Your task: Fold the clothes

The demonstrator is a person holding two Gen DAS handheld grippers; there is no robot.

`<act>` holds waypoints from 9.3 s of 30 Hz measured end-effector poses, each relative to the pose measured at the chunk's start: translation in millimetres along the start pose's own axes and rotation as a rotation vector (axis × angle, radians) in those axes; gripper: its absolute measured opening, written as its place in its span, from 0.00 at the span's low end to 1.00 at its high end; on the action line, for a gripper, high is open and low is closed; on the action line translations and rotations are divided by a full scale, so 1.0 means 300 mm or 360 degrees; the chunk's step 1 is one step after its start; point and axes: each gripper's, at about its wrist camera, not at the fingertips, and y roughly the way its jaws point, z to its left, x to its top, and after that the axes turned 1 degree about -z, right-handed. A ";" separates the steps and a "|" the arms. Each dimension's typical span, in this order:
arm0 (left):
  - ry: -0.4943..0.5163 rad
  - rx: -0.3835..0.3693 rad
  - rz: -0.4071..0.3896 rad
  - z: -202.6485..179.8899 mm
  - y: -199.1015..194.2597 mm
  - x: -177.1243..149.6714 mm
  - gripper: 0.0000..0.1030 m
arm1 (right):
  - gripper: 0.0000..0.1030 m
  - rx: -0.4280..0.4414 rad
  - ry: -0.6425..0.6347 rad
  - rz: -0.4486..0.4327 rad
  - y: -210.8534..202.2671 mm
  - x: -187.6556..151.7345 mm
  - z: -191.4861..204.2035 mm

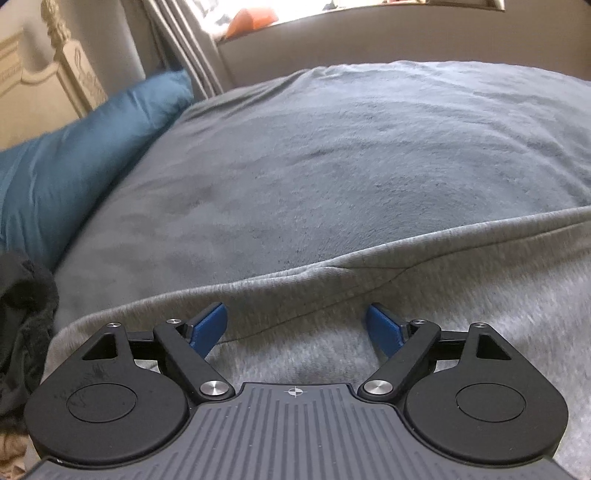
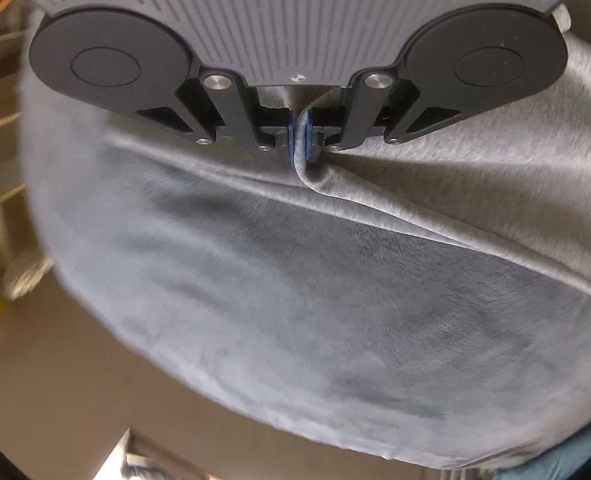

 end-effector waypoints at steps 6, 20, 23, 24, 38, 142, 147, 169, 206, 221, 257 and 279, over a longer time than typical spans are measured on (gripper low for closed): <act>0.0057 -0.0011 -0.0148 -0.020 -0.091 0.023 0.75 | 0.27 0.0349 0.0610 0.0123 0.046 0.018 -0.201; 0.0363 -0.0463 -0.0146 -0.398 -0.102 0.084 0.76 | 0.43 0.0454 0.0936 -0.0097 -0.284 -0.055 -0.218; 0.0288 -0.0476 -0.0089 -0.401 -0.054 0.077 0.78 | 0.54 0.0394 0.0514 -0.0131 -0.417 -0.106 -0.007; 0.0251 -0.0489 -0.0078 -0.392 -0.046 0.078 0.80 | 0.58 0.0316 0.0319 -0.0161 -0.452 -0.141 0.086; 0.0183 -0.0485 -0.0047 -0.384 -0.031 0.079 0.83 | 0.19 -0.0242 -0.0454 -0.0265 -0.345 -0.388 0.440; -0.1805 -0.0810 -0.0024 0.832 -0.125 -0.641 0.81 | 0.80 0.1523 -0.0777 0.0296 -0.108 0.634 1.959; -0.1862 -0.0792 -0.0002 0.854 -0.097 -0.634 0.65 | 0.86 0.1641 -0.0778 0.0489 -0.004 0.622 1.995; -0.1843 -0.0418 -0.0157 1.020 -0.102 -0.568 0.28 | 0.08 0.1819 -0.0861 0.0228 -0.124 0.697 2.050; -0.0403 -0.0474 -0.0219 0.347 -0.347 -0.090 0.71 | 0.72 0.0246 0.1238 -0.0484 -0.631 -0.479 0.074; 0.0657 -0.0919 -0.0360 -0.253 -0.490 -0.124 0.68 | 0.61 0.0929 0.1983 -0.0110 -0.282 -0.731 0.196; 0.1015 -0.0817 -0.0670 -0.488 -0.501 -0.274 0.39 | 0.02 0.1195 0.2129 -0.0335 -0.163 -0.603 0.253; 0.0452 -0.0829 -0.0222 -0.293 -0.339 -0.148 0.41 | 0.39 0.0629 0.0979 -0.0262 -0.264 -0.405 0.381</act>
